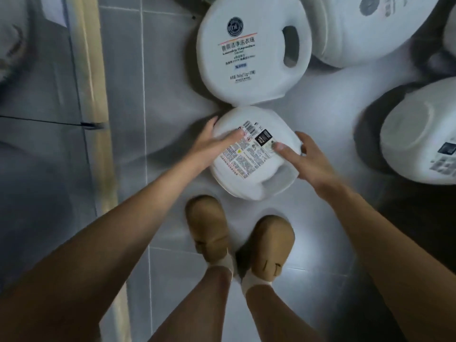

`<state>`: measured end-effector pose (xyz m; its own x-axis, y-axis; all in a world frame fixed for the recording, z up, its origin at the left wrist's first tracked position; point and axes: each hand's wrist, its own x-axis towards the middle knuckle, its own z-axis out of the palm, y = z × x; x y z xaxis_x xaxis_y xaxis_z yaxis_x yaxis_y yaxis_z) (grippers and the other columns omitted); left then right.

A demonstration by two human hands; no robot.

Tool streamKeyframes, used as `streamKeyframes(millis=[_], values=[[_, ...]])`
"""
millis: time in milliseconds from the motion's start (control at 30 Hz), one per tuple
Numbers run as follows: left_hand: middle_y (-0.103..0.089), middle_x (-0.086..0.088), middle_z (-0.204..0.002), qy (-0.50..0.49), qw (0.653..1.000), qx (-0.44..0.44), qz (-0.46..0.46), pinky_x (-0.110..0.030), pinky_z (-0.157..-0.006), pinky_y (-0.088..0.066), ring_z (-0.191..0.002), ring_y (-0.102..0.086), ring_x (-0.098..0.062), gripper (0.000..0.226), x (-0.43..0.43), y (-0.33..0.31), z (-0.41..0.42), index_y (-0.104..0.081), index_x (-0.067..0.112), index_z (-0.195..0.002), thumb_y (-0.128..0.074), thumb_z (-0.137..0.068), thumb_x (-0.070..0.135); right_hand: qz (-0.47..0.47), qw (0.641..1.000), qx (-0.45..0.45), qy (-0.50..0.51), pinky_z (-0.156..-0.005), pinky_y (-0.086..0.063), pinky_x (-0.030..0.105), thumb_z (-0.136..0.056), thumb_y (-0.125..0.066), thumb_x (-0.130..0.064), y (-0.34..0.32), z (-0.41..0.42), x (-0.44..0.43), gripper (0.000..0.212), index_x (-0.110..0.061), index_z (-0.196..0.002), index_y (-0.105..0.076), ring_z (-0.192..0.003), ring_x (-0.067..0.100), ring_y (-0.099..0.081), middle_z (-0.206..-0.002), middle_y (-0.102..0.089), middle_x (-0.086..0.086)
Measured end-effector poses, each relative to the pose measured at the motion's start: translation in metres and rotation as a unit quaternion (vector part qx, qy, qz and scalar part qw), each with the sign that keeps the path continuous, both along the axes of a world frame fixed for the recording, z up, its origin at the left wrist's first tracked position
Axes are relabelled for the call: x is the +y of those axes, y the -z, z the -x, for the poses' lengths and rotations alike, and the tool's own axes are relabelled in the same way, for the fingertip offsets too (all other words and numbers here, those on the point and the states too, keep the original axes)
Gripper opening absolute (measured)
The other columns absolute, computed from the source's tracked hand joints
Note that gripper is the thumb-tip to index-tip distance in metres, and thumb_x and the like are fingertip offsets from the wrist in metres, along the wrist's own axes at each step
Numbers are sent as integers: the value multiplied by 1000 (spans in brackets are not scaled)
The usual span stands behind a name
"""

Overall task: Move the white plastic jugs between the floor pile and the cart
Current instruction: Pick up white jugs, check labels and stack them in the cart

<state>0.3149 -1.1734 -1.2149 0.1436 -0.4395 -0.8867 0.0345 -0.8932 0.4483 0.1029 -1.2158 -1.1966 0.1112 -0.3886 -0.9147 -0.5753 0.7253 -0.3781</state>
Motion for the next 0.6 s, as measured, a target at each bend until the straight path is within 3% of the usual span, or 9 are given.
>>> streamKeyframes(millis=[67,233,467,600], values=[[-63,2,-126,5,1000,25,-2,-32,-100,-48,-112,-62,-10,108,1,11,-8,-40,18,-143,-79,-50,57,-22,999,-27,12,-95,-52,49,-51,-73,-79,10,2,1,106,-34,-141,-38,-117,14,-58,-133,-56,-8],[-68,3,-115,-20,997,76,-9,-39,-100,-49,-106,-66,-13,75,7,7,-10,-53,29,-116,-78,-51,57,-17,998,-40,51,-80,-56,43,-61,-69,-61,7,-6,-2,77,-31,-129,-47,-100,17,-66,-118,-64,-4],[-68,-1,-116,-74,993,94,-18,-37,-85,-56,-102,-67,-17,74,24,-68,-5,-47,26,-128,-76,-64,51,-15,1000,-18,5,-85,-56,46,-86,-66,-45,-68,-7,-15,41,-34,-121,-47,-105,23,-63,-114,-62,-6],[-68,-1,-113,-83,991,108,4,-30,-75,-56,-95,-68,-15,77,15,-146,-16,-46,22,-132,-78,-66,47,-17,999,-28,3,-83,-56,46,-78,-70,-53,-144,-19,-25,51,-36,-121,-48,-105,24,-64,-116,-62,-4]])
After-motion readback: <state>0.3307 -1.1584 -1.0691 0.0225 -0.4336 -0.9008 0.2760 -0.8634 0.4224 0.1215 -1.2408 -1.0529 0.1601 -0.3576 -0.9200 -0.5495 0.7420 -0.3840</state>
